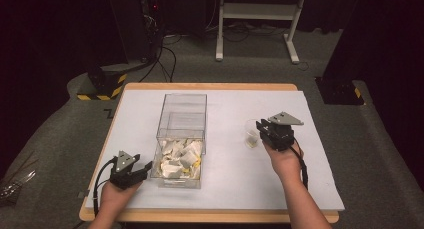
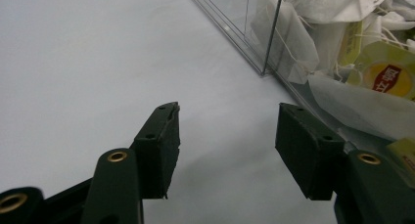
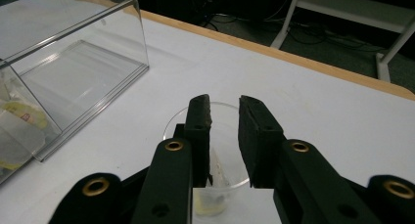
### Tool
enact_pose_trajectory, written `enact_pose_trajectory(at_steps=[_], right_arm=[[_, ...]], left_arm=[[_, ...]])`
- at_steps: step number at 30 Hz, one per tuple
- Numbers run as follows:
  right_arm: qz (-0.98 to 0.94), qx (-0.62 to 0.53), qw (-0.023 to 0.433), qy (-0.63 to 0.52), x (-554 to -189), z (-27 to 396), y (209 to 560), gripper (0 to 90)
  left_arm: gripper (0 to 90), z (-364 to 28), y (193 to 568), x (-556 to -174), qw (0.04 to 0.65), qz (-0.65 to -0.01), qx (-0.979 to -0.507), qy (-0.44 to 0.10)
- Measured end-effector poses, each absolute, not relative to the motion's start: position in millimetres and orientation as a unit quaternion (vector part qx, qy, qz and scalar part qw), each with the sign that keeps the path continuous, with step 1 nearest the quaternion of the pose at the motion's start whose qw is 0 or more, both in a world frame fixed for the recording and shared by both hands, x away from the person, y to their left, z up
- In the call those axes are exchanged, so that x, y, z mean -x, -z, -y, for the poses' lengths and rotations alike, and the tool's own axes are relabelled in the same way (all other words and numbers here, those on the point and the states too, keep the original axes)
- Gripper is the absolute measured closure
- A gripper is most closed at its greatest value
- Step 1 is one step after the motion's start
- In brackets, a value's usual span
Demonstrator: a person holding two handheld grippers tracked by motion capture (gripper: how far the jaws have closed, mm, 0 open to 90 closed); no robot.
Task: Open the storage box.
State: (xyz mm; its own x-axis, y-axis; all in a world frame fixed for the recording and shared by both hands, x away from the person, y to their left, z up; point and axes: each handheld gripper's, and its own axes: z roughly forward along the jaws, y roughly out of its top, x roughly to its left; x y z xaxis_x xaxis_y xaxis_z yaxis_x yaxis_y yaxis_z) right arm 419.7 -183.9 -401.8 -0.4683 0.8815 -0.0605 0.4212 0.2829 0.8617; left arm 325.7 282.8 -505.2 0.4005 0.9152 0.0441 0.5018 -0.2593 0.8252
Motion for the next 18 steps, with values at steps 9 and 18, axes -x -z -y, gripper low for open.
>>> enact_pose_trajectory(at_steps=[9,18], right_arm=[[-0.743,-0.441,0.277,-0.42,-407,189,407,62.5],[-0.735,-0.447,0.273,-0.431,-389,197,414,54.2]], left_arm=[[42.3,-283,505,-326,0.381,-0.475,-0.745,-0.274],[42.3,-283,505,-325,0.384,-0.477,-0.743,-0.27]])
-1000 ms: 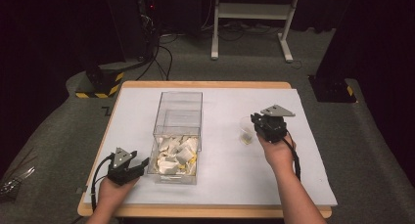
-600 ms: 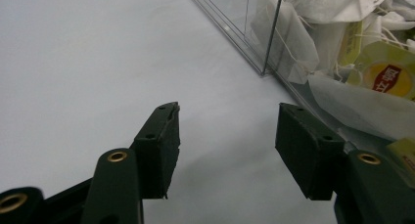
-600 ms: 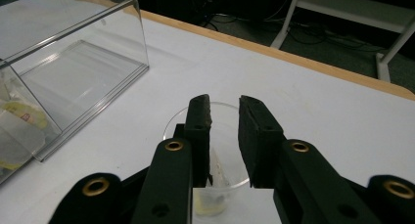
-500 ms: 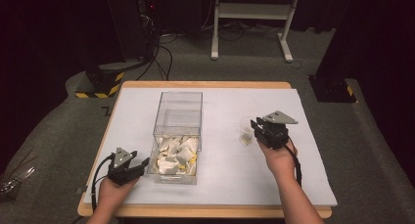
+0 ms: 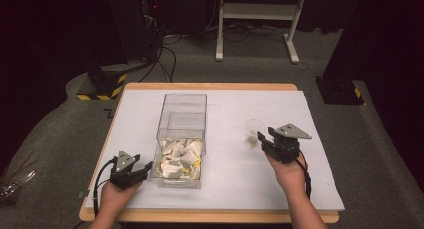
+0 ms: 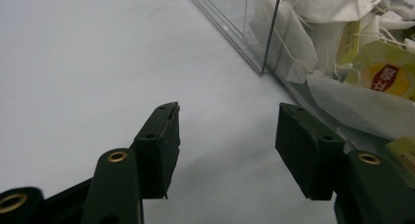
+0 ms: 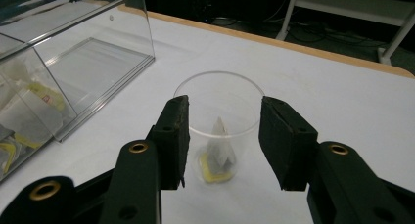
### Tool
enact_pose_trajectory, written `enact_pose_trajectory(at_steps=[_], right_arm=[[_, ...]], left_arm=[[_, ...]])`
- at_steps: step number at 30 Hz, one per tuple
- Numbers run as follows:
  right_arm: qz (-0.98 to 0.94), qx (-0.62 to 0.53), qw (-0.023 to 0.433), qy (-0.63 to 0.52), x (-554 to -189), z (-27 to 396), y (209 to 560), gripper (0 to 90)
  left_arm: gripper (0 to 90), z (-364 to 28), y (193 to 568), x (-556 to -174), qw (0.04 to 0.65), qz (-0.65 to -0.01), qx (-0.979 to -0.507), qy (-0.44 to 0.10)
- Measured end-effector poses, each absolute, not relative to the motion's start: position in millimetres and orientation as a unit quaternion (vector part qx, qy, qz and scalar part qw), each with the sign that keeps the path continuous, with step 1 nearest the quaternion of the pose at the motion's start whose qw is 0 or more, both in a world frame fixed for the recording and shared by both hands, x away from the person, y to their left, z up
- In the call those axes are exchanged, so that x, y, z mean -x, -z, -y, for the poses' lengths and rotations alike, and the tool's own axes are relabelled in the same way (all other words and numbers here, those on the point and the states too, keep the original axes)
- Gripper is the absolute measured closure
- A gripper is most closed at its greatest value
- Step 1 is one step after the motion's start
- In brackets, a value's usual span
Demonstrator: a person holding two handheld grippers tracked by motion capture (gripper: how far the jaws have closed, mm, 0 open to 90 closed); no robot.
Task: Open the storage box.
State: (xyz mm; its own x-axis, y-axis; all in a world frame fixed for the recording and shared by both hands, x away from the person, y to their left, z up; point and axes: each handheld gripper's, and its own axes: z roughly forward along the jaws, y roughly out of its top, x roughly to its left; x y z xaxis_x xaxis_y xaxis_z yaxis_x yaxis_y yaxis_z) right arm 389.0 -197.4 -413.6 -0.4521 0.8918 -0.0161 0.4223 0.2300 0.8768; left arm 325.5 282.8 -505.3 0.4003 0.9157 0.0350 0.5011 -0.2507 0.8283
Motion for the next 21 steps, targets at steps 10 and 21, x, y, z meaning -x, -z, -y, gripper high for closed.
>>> enact_pose_trajectory(at_steps=[10,21], right_arm=[[-0.735,-0.455,0.265,-0.427,-372,208,432,51.8],[-0.744,-0.461,0.262,-0.408,-361,213,460,51.5]], left_arm=[[42.5,-284,505,-326,0.385,-0.48,-0.742,-0.266],[42.4,-284,505,-326,0.387,-0.479,-0.742,-0.266]])
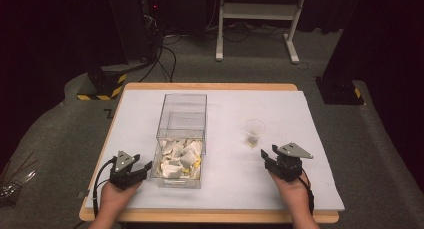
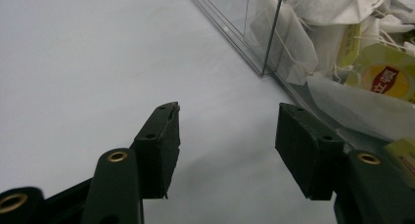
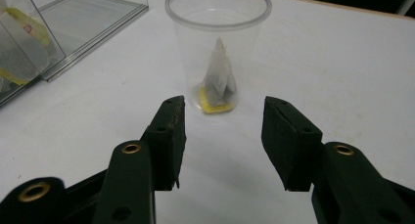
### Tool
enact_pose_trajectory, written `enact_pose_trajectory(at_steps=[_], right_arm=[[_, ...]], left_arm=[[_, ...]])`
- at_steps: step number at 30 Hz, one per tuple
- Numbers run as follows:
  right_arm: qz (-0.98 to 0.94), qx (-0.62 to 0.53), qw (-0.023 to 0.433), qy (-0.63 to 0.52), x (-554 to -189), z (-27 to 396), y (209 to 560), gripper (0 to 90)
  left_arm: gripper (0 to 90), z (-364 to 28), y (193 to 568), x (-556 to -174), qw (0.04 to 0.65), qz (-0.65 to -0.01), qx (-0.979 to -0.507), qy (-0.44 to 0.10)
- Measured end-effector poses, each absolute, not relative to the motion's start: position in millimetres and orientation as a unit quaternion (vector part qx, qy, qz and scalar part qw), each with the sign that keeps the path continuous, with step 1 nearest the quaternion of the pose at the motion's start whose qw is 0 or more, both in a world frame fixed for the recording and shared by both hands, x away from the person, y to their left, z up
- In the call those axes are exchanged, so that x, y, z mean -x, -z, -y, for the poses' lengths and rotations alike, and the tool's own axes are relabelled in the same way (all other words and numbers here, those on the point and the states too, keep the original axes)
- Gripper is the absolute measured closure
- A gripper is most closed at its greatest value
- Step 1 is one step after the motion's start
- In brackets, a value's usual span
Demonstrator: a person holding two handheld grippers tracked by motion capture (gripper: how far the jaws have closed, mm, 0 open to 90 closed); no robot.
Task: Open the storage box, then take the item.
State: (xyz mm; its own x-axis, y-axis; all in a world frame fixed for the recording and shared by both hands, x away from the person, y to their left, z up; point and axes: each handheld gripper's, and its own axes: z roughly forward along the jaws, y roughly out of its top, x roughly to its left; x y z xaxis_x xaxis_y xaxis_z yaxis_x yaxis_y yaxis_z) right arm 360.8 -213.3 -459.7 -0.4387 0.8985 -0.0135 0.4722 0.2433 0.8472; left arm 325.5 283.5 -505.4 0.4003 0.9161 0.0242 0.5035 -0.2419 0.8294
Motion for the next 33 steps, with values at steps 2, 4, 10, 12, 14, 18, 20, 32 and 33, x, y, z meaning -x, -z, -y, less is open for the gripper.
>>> enact_pose_trajectory(at_steps=[2,4,10,12,14,18,20,32,33], right_arm=[[-0.742,-0.465,0.256,-0.409,-360,214,464,51.9],[-0.74,-0.466,0.254,-0.413,-359,214,466,51.9],[-0.75,-0.445,0.262,-0.414,-356,213,477,54.7],[-0.757,-0.436,0.264,-0.409,-354,214,481,56.0],[-0.757,-0.436,0.259,-0.412,-352,215,482,56.1],[-0.752,-0.441,0.256,-0.418,-348,221,483,55.7],[-0.753,-0.442,0.258,-0.413,-348,222,484,54.7],[-0.752,-0.458,0.258,-0.396,-351,222,489,52.1],[-0.754,-0.458,0.258,-0.394,-351,222,490,52.5]], left_arm=[[42.4,-284,505,-326,0.388,-0.478,-0.742,-0.266],[42.7,-284,505,-325,0.389,-0.479,-0.741,-0.266],[43.3,-284,505,-325,0.388,-0.48,-0.739,-0.268],[43.3,-283,505,-325,0.388,-0.481,-0.738,-0.27],[43.4,-283,505,-325,0.384,-0.48,-0.741,-0.271],[43.7,-283,505,-325,0.384,-0.478,-0.742,-0.272],[43.7,-282,505,-325,0.385,-0.475,-0.743,-0.273],[43.6,-285,494,-313,0.408,-0.466,-0.737,-0.27],[43.5,-285,492,-311,0.41,-0.466,-0.736,-0.271]])
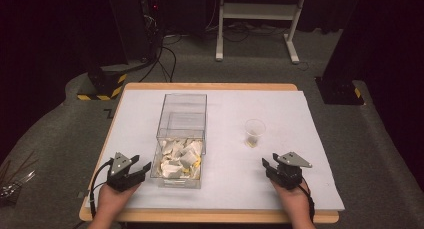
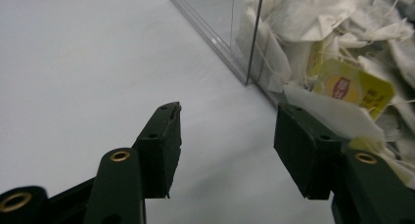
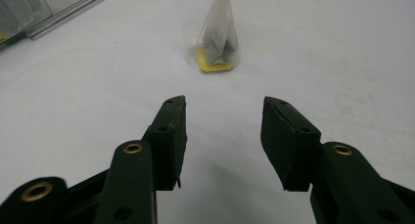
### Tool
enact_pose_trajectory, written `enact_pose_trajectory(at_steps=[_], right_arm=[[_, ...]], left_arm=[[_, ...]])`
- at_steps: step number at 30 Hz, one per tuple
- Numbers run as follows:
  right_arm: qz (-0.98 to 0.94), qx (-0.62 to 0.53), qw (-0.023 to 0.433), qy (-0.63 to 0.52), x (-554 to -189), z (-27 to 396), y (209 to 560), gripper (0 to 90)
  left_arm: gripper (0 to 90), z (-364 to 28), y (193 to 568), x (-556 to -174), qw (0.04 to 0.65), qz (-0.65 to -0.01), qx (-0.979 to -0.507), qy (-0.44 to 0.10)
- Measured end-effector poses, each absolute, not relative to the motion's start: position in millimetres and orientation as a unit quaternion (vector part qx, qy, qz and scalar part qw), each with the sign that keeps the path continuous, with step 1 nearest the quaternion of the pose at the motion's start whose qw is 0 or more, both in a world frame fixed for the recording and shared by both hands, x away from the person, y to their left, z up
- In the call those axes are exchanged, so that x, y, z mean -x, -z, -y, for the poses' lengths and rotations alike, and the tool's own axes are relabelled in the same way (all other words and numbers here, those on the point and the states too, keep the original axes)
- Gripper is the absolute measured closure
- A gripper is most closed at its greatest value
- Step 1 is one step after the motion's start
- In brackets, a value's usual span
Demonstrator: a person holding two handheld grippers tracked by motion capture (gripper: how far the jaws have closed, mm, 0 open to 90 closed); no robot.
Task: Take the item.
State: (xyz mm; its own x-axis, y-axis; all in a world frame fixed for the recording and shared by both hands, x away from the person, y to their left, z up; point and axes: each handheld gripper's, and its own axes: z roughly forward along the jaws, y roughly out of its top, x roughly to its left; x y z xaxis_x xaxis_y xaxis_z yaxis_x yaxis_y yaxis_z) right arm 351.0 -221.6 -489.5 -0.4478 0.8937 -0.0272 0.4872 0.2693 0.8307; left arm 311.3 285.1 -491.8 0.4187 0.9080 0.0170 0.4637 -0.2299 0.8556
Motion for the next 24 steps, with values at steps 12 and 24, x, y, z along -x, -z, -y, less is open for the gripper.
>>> enact_pose_trajectory(at_steps=[12,24], right_arm=[[-0.762,-0.458,0.245,-0.386,-355,215,492,55.2],[-0.771,-0.459,0.231,-0.376,-354,214,494,54.6]], left_arm=[[42.3,-285,472,-295,0.44,-0.46,-0.724,-0.266],[43.0,-278,447,-275,0.475,-0.438,-0.708,-0.286]])
